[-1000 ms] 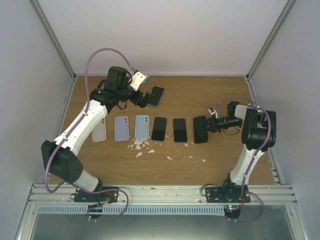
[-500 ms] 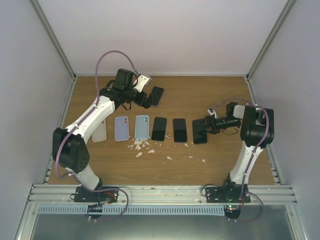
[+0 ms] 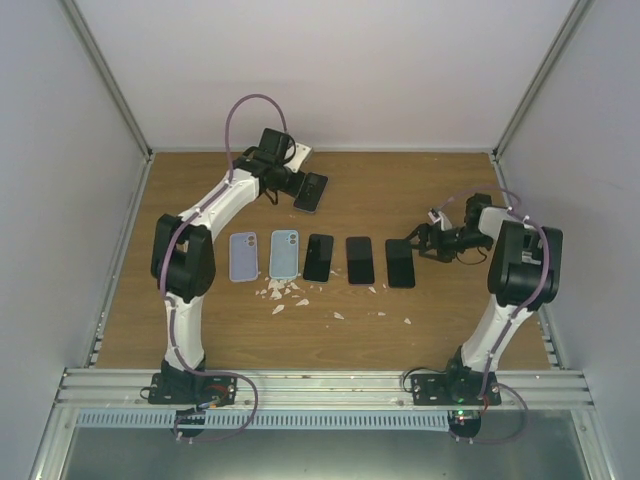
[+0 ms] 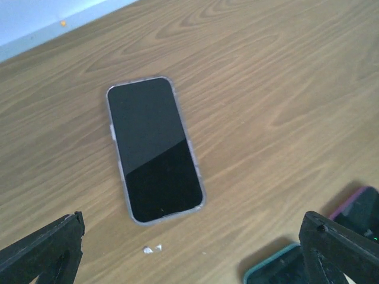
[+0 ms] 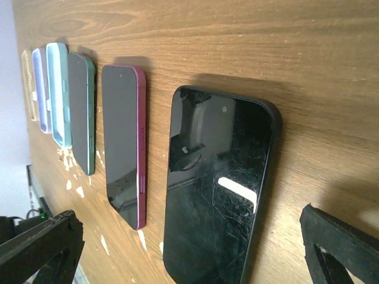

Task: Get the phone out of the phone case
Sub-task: Place the phone at the center of the board, then pick up the phone at the center of the board.

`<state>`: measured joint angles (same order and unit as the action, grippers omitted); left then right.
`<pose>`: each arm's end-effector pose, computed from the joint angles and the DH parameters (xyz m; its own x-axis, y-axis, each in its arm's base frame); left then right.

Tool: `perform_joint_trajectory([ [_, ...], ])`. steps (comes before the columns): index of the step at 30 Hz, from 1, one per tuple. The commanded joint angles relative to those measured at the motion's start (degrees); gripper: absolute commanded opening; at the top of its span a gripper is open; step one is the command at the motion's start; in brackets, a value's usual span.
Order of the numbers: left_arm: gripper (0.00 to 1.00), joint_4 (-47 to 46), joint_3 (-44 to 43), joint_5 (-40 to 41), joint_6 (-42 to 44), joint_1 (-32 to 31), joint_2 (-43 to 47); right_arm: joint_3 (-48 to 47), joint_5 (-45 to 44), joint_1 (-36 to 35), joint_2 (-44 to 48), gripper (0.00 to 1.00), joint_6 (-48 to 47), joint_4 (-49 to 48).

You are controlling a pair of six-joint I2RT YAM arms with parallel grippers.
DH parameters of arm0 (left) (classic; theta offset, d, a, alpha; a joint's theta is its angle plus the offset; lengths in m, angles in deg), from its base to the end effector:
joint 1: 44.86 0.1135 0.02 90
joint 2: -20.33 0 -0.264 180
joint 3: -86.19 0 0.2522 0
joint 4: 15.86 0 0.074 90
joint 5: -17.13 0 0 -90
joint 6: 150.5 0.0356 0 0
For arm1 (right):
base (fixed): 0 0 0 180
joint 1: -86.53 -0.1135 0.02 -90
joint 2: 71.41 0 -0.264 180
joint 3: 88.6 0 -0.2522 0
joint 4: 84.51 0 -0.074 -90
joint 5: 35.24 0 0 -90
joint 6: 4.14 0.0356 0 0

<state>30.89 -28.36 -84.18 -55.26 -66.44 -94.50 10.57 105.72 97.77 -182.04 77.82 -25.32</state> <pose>0.4227 -0.1747 0.2722 -0.6333 0.3468 -0.6919 0.5451 0.8345 -0.0807 0.3326 -0.0379 0.1388 -0.9863 0.1062 -0.1261 -0.0289 0.6416 0.7665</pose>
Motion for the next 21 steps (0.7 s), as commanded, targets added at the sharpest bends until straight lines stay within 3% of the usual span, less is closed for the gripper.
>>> perform_joint_trajectory([
  [1, 0.99, 1.28, -5.48, 3.96, -1.21, 0.32, -6.35, -1.14, -4.35, 0.34, 4.51, 0.99, 0.31, -0.96],
  [15, 0.99, -0.11, -18.27, 10.65, -4.82, -0.55, -23.52, -2.56, -2.5, 0.36, 11.09, 1.0, 2.06, -3.56],
  [21, 0.99, -1.3, -23.15, 9.78, -6.61, -1.48, -28.55, -3.68, -1.58, 0.3, 12.05, 1.0, 2.71, -4.37],
])
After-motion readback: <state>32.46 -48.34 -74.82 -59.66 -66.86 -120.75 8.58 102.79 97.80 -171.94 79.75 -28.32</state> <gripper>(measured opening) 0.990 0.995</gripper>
